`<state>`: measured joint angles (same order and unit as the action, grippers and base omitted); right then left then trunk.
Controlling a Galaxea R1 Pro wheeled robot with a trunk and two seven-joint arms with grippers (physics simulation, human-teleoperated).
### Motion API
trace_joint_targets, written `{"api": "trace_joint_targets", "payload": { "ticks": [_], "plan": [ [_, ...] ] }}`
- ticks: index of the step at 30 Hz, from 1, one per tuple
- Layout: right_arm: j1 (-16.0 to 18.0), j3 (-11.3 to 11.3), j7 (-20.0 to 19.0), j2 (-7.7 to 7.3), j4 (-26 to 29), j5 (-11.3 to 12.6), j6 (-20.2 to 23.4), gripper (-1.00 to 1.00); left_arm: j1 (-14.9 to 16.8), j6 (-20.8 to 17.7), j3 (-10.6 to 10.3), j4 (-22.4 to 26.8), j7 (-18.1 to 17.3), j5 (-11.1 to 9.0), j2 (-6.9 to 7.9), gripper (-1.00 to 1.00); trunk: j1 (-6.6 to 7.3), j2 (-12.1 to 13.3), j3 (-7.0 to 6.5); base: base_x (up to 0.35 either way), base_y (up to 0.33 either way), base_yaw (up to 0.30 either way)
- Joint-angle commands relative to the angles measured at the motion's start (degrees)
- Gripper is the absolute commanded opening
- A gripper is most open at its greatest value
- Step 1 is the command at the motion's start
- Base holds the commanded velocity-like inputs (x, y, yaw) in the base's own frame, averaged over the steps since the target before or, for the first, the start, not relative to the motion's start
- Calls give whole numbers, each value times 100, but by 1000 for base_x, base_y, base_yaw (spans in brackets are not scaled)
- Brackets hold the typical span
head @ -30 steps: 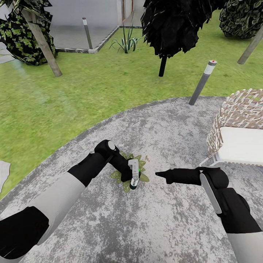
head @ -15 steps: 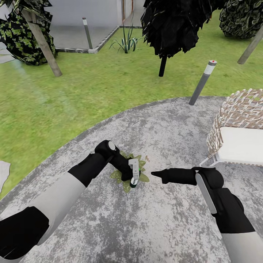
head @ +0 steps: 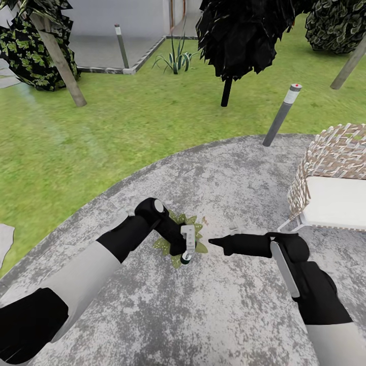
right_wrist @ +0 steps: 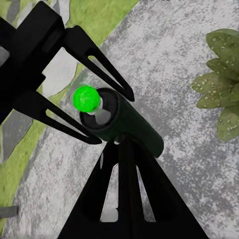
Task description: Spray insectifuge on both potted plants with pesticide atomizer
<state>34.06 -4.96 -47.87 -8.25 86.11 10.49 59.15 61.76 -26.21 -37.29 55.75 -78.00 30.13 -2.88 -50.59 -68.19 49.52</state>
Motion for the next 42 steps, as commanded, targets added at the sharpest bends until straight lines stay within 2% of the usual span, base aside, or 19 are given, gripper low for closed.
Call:
{"api": "trace_joint_targets", "payload": {
  "ticks": [1,3,6,27,35,42],
  "plan": [
    [4,-5,15,86,3,32,35,-100,3,-60,-3,6,-32,26,0,-100,0,-3,4,0,0,0],
    [4,-7,14,217,3,32,35,-100,3,-60,-6,6,-32,27,-2,-100,0,-3,4,0,0,0],
    [4,-6,14,258,3,32,35,-100,3,-60,-7,6,-38,27,4,-100,0,-3,4,0,0,0],
    [4,4,14,244,-6,32,35,-100,-41,-53,-23,65,-47,20,-7,-100,0,-3,4,0,0,0],
    [4,4,14,248,-6,32,29,-100,-41,-58,-29,67,-40,24,-192,-100,0,-3,4,0,0,0],
    [4,1,14,245,-6,32,20,-100,-41,-58,-67,67,-45,24,-213,-100,0,-3,4,0,0,0]
  ]
}}
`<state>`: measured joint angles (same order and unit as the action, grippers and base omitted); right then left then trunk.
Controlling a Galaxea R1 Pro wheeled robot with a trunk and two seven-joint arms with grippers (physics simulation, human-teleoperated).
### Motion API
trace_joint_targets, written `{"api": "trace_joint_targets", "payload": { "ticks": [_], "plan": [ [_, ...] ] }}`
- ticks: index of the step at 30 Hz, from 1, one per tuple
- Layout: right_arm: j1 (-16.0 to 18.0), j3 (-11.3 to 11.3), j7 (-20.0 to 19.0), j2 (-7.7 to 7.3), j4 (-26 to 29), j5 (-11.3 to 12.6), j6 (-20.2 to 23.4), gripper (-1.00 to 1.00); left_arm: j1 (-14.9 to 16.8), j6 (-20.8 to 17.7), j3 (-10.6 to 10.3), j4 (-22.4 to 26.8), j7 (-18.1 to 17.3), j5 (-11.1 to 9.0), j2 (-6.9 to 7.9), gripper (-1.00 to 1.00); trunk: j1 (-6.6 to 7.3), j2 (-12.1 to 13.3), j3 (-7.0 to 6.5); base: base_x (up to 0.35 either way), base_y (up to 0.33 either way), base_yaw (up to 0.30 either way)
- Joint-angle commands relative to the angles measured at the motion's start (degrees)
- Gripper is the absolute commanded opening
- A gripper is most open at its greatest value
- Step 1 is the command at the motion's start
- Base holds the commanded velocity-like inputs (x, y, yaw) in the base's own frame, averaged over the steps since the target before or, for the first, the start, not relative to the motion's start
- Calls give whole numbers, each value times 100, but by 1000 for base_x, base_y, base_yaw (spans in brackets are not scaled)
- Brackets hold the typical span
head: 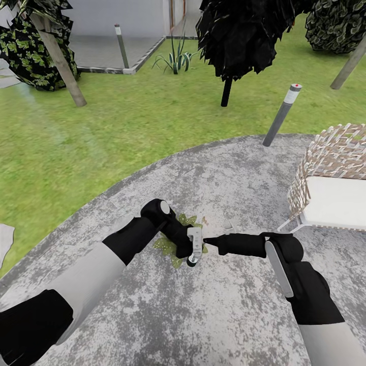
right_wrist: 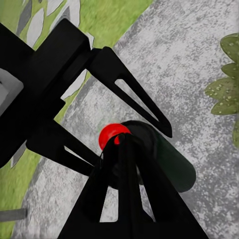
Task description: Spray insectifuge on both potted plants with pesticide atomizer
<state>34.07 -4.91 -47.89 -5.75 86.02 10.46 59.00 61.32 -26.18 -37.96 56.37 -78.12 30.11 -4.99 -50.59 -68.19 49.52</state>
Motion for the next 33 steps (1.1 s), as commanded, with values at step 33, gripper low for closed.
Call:
{"api": "trace_joint_targets", "payload": {
  "ticks": [33],
  "plan": [
    [4,-7,17,6,3,35,15,-100,3,5,50,-46,-56,21,21,-100,0,-3,4,0,0,0]
  ]
}}
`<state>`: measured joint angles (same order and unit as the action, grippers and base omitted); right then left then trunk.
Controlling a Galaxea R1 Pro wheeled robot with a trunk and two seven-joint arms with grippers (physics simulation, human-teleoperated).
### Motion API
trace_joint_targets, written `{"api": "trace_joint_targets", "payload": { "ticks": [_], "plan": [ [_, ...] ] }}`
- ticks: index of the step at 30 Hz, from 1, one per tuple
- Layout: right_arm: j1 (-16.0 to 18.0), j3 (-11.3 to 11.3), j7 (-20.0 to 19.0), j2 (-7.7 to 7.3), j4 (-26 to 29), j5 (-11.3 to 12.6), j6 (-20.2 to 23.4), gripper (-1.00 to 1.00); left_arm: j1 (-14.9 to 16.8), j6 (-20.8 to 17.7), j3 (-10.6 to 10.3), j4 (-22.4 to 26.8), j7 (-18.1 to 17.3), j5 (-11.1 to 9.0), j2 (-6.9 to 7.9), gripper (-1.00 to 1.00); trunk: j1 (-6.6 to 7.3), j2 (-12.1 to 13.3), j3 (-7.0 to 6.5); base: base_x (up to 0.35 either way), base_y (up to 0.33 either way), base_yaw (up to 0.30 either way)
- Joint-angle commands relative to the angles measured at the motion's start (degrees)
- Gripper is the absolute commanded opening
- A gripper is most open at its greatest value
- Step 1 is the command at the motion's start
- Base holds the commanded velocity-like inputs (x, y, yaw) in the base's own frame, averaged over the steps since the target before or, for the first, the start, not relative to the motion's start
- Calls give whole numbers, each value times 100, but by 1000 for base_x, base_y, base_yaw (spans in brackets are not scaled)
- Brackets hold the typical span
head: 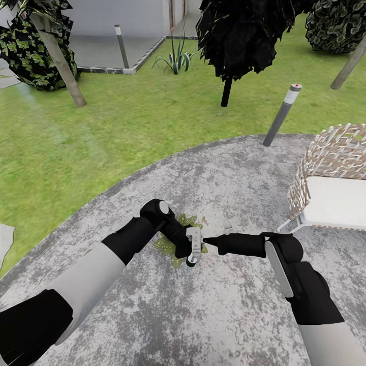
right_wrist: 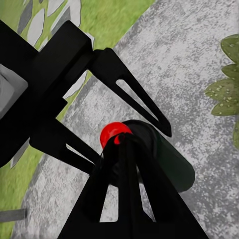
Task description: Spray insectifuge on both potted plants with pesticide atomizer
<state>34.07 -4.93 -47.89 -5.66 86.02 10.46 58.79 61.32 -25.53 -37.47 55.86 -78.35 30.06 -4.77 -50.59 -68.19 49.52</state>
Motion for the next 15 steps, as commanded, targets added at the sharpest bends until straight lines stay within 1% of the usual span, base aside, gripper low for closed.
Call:
{"api": "trace_joint_targets", "payload": {
  "ticks": [1,15],
  "plan": [
    [4,-6,16,-4,3,35,36,-100,3,-59,1,5,-32,26,0,-100,0,-3,4,0,0,0],
    [4,0,16,-6,3,35,36,-100,3,-48,2,-31,-23,26,77,-100,0,-3,4,0,0,0]
  ]
}}
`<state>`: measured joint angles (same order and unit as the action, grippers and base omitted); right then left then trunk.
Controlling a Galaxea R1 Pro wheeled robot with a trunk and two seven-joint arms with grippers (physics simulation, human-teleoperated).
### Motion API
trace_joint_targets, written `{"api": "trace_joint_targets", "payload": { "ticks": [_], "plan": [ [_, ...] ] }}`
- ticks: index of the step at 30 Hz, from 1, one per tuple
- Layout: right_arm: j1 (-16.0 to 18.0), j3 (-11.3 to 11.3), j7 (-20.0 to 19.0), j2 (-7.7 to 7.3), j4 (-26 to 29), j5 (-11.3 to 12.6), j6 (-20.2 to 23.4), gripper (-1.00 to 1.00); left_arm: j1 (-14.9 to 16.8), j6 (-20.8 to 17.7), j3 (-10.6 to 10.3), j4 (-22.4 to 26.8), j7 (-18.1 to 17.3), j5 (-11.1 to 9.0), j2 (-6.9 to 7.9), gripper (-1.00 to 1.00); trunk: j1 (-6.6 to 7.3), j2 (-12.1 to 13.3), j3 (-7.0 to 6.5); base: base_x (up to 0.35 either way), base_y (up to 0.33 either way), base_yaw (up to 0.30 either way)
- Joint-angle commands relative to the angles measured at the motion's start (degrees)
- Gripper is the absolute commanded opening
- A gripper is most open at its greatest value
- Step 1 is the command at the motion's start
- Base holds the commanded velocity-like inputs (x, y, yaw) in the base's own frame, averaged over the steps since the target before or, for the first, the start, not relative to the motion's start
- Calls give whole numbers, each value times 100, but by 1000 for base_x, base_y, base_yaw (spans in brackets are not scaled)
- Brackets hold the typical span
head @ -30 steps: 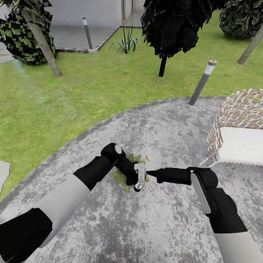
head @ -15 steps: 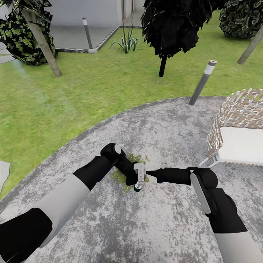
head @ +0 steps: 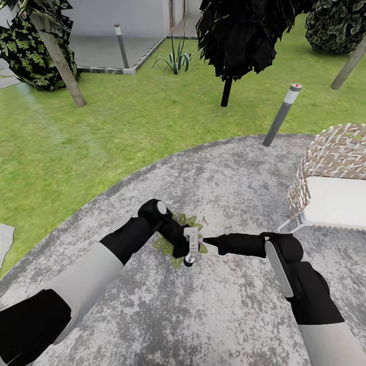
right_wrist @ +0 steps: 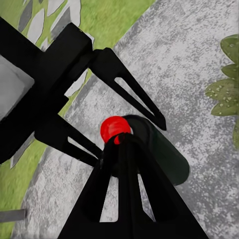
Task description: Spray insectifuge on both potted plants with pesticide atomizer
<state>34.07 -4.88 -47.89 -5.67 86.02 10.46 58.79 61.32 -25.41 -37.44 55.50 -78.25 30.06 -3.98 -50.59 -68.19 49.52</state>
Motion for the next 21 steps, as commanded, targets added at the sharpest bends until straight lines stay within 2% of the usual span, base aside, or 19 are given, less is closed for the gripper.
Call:
{"api": "trace_joint_targets", "payload": {
  "ticks": [1,4,7,13,15,16,18,21],
  "plan": [
    [4,-4,16,-4,3,36,36,-100,3,-59,-3,-72,-33,26,24,-100,0,-3,4,0,0,0],
    [4,-7,16,-7,3,36,36,-100,3,-53,-22,-350,37,31,89,-100,0,-3,4,0,0,0],
    [4,-7,16,-4,3,36,36,-100,-8,-49,-48,-457,147,34,266,-100,0,-3,4,0,0,0],
    [4,-11,16,-4,3,36,36,-100,-142,-2,-17,-463,161,33,801,-100,0,-3,4,0,0,0],
    [4,-9,16,-6,3,36,36,-100,-170,96,-4,-448,143,25,1054,-100,0,-3,4,0,0,0],
    [4,-10,16,-8,3,36,36,-100,-174,146,2,-447,138,22,1135,-100,0,-3,4,0,0,0],
    [4,-3,16,-16,3,36,32,-100,-181,206,70,-445,133,19,1281,-100,0,-3,4,0,0,0],
    [4,4,10,-41,10,36,28,-100,-297,240,378,-435,111,18,1468,-100,0,-3,4,0,0,0]
  ]
}}
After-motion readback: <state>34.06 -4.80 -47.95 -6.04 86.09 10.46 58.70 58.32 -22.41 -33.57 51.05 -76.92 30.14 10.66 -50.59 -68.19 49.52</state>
